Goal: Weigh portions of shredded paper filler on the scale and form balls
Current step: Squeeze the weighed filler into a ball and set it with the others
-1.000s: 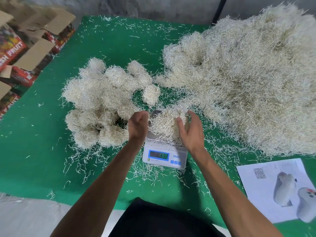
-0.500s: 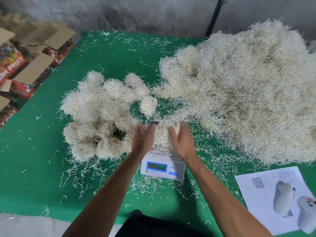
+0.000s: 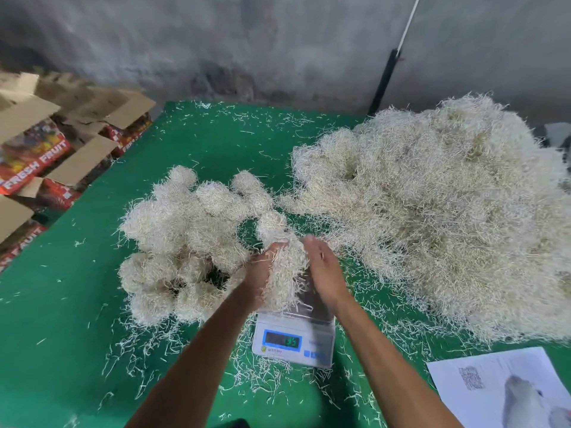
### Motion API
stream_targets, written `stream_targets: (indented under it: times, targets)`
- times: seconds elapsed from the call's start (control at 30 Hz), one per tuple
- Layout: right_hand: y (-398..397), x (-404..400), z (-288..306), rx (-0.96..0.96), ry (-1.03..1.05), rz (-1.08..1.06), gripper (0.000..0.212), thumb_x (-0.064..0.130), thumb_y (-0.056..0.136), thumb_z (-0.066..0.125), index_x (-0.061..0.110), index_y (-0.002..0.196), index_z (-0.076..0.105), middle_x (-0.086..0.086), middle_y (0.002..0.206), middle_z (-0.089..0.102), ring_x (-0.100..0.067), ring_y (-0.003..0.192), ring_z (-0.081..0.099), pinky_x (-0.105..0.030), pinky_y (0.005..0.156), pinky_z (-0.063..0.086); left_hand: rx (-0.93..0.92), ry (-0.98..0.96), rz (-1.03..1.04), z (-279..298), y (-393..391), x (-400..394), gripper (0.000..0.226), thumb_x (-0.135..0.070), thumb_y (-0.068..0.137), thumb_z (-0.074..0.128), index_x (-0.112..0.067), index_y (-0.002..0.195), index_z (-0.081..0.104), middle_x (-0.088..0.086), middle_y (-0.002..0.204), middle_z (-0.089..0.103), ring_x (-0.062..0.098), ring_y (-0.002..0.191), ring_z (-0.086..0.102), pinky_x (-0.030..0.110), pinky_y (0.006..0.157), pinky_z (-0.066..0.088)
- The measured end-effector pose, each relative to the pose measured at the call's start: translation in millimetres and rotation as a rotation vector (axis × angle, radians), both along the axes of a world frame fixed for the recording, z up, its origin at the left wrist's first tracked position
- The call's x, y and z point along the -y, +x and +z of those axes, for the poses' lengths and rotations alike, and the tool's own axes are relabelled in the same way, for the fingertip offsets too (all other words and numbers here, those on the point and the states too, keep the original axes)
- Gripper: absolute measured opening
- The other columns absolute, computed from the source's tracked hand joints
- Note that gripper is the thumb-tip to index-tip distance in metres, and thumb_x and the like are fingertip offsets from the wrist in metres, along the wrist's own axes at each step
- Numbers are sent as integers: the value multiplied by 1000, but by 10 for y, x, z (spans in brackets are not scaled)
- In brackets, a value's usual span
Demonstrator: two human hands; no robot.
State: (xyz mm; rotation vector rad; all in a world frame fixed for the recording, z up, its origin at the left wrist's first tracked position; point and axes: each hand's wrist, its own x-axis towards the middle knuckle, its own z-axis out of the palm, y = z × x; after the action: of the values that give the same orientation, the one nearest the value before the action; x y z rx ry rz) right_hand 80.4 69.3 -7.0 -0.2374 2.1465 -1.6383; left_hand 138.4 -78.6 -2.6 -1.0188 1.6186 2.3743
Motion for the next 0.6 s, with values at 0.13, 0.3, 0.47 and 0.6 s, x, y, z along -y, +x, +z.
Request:
stream_targets:
  times: [0.13,0.3,0.47,0.6]
  targets:
    - [-245,-174,37,-5,-65,-115,38,44,104,57,17,130,67,5,51,48,-12,42,38,-27,45,39,-80,139,-134,110,103,89,43,-46,102,45,-16,119,69,29,138,55,36,106,62,43,96,47]
    - [-210,-282,104,-28,-120,-209,59,59,101,50,14,138,59,11,57,50,-7,46,44,-32,55,46,45,66,-83,105,124,127,30,-40,97,54,-19,118,59,19,144,45,17,88,70,34,73,62]
    - [-127,-180,36,-2,27,-26,72,65,95,59,14,145,51,2,60,55,-13,52,52,-38,56,55,47,134,-70,225,31,-22,45,-49,95,56,-19,129,55,15,154,35,22,110,65,33,88,58]
    - [-472,-577,106,6,-95,-215,30,53,93,63,25,89,54,1,51,42,-11,40,38,-30,51,47,167,-20,33,229,122,323,43,-43,91,63,-21,128,61,22,136,54,24,78,57,38,78,55]
